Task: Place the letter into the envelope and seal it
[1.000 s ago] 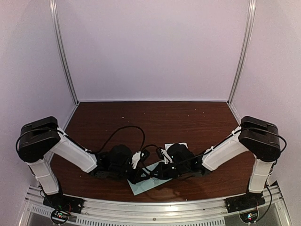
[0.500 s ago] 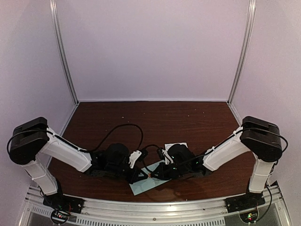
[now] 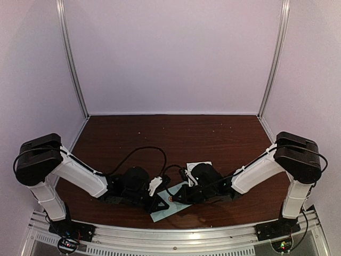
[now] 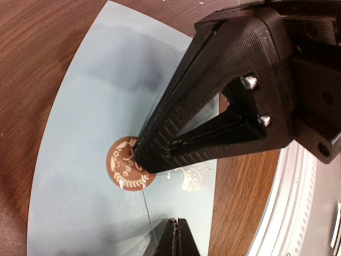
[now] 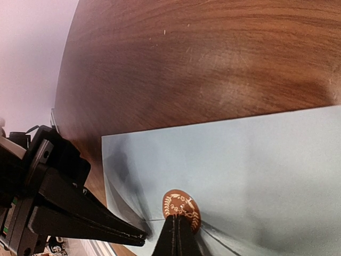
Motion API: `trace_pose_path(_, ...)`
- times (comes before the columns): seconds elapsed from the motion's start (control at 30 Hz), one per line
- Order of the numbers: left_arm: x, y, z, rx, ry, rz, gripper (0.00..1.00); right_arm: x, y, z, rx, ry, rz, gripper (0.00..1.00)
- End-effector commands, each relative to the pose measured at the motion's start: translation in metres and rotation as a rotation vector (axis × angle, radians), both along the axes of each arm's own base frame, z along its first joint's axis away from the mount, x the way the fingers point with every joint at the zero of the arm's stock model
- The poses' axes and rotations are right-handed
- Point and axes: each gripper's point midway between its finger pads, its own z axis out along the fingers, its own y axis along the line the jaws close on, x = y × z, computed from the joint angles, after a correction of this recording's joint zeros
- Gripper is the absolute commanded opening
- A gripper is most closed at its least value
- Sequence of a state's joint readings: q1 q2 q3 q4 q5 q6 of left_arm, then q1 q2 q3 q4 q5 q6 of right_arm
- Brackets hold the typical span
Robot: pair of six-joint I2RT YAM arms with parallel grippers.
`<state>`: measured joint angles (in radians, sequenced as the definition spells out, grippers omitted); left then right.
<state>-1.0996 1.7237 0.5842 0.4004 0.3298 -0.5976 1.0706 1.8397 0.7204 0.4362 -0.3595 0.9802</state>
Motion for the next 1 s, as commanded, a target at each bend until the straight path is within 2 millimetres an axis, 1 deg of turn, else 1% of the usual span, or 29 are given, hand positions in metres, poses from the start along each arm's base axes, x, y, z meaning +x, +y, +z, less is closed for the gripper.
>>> trace_pose_path(0.0,-0.006,0.009,-0.019,0.048,0.026,-0.001,0.0,-0.016,-0.022,-0.042,-0.158,0.072,0.014,0.0)
trace_pose_path(0.2,-0.006,0.009,-0.02,0.053,0.026,0.003,0.0,-0.016,-0.013,-0.044,-0.152,0.073,0.031,0.0)
trace_pose_path(0.53,-0.005,0.009,-0.021,0.059,0.024,0.002,0.0,-0.012,-0.003,-0.042,-0.145,0.068,0.036,0.0)
trace_pose_path(0.63,-0.005,0.01,-0.021,0.061,0.024,0.006,0.0,-0.01,-0.008,-0.04,-0.157,0.061,0.018,0.0)
trace_pose_path(0.8,-0.004,0.013,-0.023,0.067,0.024,0.017,0.0,-0.005,-0.025,-0.037,-0.168,0.058,-0.027,0.0)
trace_pose_path(0.97,-0.003,0.014,-0.023,0.073,0.022,0.022,0.0,-0.008,-0.04,-0.041,-0.19,0.07,-0.044,0.0)
